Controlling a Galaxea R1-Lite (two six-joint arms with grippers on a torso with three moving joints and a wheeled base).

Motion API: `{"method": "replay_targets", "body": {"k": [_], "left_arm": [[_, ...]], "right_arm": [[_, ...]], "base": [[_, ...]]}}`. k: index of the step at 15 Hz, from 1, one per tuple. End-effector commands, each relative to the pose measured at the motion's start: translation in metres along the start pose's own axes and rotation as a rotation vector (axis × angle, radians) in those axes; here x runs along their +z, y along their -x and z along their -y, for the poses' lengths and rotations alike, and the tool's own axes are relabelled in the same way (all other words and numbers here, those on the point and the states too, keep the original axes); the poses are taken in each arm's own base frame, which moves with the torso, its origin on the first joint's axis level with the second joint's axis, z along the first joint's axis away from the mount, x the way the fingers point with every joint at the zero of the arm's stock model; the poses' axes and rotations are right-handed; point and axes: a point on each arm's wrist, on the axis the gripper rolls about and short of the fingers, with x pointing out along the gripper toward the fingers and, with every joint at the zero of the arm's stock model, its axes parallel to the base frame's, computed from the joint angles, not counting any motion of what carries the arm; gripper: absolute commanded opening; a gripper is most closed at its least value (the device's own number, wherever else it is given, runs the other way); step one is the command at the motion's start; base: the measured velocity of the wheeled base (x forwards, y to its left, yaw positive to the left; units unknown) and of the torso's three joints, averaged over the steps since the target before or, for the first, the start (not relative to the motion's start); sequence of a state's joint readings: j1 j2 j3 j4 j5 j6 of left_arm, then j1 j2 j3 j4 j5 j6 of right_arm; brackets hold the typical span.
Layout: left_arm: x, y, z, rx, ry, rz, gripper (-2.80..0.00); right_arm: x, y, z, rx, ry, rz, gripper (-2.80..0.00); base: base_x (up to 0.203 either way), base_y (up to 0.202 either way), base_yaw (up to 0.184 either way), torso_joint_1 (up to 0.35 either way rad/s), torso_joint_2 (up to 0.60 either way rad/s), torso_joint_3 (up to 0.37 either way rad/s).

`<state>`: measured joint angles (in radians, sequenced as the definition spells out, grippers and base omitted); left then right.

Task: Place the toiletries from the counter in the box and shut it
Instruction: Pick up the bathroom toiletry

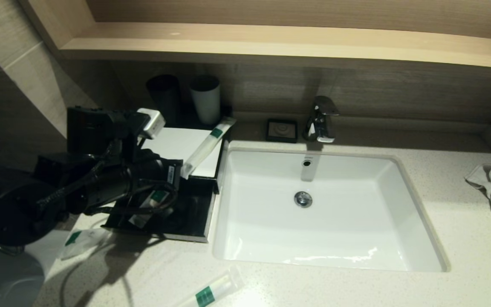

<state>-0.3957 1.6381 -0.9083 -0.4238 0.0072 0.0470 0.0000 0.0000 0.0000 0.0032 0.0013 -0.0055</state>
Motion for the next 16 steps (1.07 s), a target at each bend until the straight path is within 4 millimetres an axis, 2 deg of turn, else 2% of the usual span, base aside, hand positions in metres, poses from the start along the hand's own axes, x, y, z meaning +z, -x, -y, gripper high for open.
{"method": "replay_targets", "body": {"k": [1, 11, 12, 16], "left_arm": [[-0.0019, -0.0027, 0.0001, -0.001, -0.002, -0.007, -2.8], [0.0013, -0.0006, 0.0, 0.0, -0.013, 0.024, -2.8], [0.002, 0.0, 0.0, -0.001, -0.011, 0.028, 0.0], [-0.0015, -0.0022, 0.0002, -0.002, -0.011, 0.046, 0.0]], "right_arm": [[0.0, 0.0, 0.0, 0.0, 0.001, 0.0, -2.8], [0.0, 0.0, 0.0, 0.0, 0.001, 0.0, -2.8], [0.0, 0.0, 0.0, 0.0, 0.001, 0.0, -2.8], [0.0, 0.0, 0.0, 0.0, 0.001, 0.0, -2.8]], "base": [[0.0, 0.0, 0.0, 0.0, 0.0, 0.0], [0.0, 0.0, 0.0, 0.0, 0.0, 0.0], [0.0, 0.0, 0.0, 0.0, 0.0, 0.0], [0.0, 0.0, 0.0, 0.0, 0.0, 0.0]]}}
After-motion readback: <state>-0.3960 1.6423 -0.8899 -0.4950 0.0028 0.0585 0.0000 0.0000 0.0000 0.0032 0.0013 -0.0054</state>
